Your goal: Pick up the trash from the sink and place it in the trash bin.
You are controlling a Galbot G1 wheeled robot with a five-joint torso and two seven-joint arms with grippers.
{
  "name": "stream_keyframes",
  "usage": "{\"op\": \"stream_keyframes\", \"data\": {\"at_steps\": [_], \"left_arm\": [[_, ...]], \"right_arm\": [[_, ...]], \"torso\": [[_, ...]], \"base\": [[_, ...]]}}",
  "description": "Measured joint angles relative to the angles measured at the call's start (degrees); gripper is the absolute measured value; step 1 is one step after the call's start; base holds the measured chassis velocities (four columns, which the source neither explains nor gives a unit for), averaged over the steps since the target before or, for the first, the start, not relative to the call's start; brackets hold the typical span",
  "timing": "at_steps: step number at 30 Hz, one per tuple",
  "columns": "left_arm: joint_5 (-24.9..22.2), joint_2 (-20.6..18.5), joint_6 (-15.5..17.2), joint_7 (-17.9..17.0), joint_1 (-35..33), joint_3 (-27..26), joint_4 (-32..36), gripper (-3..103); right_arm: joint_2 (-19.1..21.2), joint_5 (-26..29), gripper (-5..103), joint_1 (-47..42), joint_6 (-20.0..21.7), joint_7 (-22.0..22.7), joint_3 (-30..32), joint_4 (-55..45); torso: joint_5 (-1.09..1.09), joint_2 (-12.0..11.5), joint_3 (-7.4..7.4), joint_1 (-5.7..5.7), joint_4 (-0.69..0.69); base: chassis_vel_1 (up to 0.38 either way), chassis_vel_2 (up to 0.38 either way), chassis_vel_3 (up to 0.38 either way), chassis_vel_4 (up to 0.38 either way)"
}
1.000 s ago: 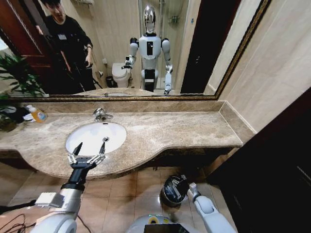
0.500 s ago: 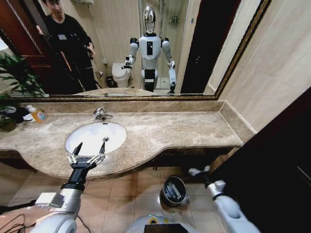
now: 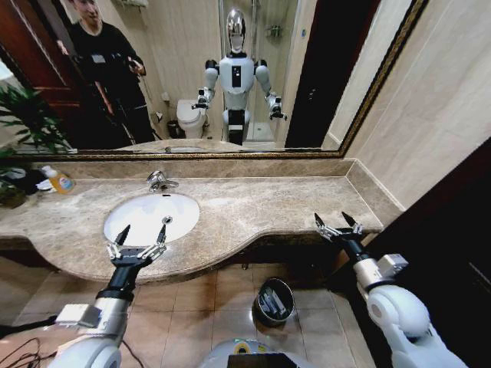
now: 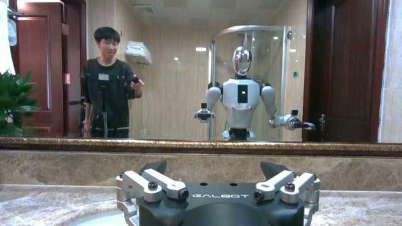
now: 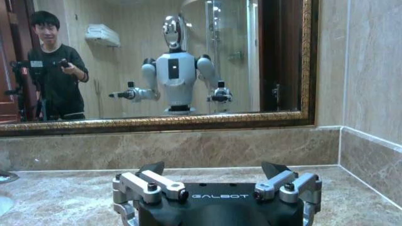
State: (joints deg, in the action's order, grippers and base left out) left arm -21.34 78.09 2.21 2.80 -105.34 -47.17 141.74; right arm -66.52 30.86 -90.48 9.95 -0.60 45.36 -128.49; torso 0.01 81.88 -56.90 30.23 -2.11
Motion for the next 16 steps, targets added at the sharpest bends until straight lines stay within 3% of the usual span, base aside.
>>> {"op": "stream_keyframes", "data": {"at_steps": [16], "left_arm": [[0.0, 0.0, 0.0, 0.0, 0.0, 0.0, 0.0, 100]], "right_arm": [[0.0, -0.3, 100, 0.2, -0.3, -0.1, -0.3, 0.7]], "torso": [[-0.01, 0.0, 0.00, 0.00, 0.00]], "base": [[0.000, 0.000, 0.000, 0.000]]}}
